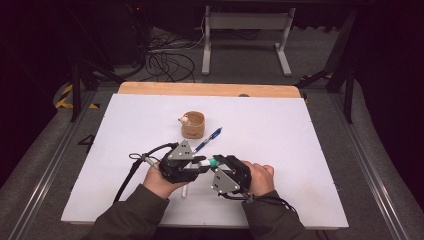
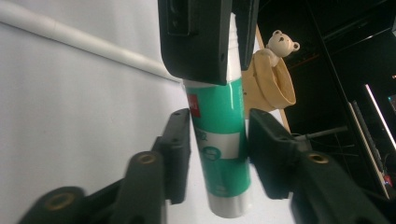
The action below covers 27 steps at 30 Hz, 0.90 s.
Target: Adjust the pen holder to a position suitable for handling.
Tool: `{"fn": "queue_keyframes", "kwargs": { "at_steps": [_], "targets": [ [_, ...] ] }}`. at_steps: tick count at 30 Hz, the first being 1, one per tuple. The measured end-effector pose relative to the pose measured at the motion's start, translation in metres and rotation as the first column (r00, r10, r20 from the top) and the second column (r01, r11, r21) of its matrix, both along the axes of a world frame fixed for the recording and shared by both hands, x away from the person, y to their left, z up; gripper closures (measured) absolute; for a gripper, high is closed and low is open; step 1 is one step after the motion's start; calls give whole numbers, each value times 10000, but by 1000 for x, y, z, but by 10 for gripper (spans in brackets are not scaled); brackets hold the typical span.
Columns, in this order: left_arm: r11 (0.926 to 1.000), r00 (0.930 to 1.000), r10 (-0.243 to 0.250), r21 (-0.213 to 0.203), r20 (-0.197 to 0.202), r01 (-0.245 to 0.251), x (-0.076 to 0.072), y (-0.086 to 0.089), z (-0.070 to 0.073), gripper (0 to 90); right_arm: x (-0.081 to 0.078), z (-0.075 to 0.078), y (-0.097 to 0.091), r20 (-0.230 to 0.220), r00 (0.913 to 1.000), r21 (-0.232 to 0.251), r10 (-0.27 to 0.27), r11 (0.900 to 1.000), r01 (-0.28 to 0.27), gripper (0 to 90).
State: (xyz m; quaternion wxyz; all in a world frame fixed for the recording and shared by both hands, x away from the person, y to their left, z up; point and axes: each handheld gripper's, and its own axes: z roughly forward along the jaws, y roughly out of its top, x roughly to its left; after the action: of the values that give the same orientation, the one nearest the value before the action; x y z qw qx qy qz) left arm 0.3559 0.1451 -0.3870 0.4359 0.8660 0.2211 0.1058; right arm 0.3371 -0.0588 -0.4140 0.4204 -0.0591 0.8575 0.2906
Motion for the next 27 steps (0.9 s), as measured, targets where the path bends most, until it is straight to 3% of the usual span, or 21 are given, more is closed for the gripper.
{"fn": "queue_keyframes", "kwargs": {
  "at_steps": [4,5,7,8,10,13,15,27],
  "targets": [
    [9999,10000,-18,-153,-38,17,1,1,0,644,0,-2,1,-20,10000,-39,15,10000,-15,655],
    [9998,10000,-2,-177,-63,1,1,2,0,641,0,-3,2,16,9999,254,-113,9996,112,658],
    [9995,9999,87,-301,-65,-89,2,3,0,629,0,-4,3,-167,9999,270,-43,9996,48,659],
    [9992,9998,204,-338,-29,-205,2,4,0,592,0,-4,2,-207,9998,31,-22,10000,22,660],
    [9987,9993,370,-336,-40,-371,3,6,1,495,1,-5,2,-311,9995,5,-88,10000,88,660],
    [9981,9989,468,-393,5,-468,4,10,1,492,3,-7,1,-452,9986,298,-286,9991,299,661],
    [9979,9989,470,-438,31,-468,3,12,1,471,4,-6,0,-598,9976,229,-337,9991,351,661],
    [9975,9972,552,-467,510,-528,-6,34,-6,386,9,-5,-5,-927,9936,733,-644,9948,713,661]
  ]
}}
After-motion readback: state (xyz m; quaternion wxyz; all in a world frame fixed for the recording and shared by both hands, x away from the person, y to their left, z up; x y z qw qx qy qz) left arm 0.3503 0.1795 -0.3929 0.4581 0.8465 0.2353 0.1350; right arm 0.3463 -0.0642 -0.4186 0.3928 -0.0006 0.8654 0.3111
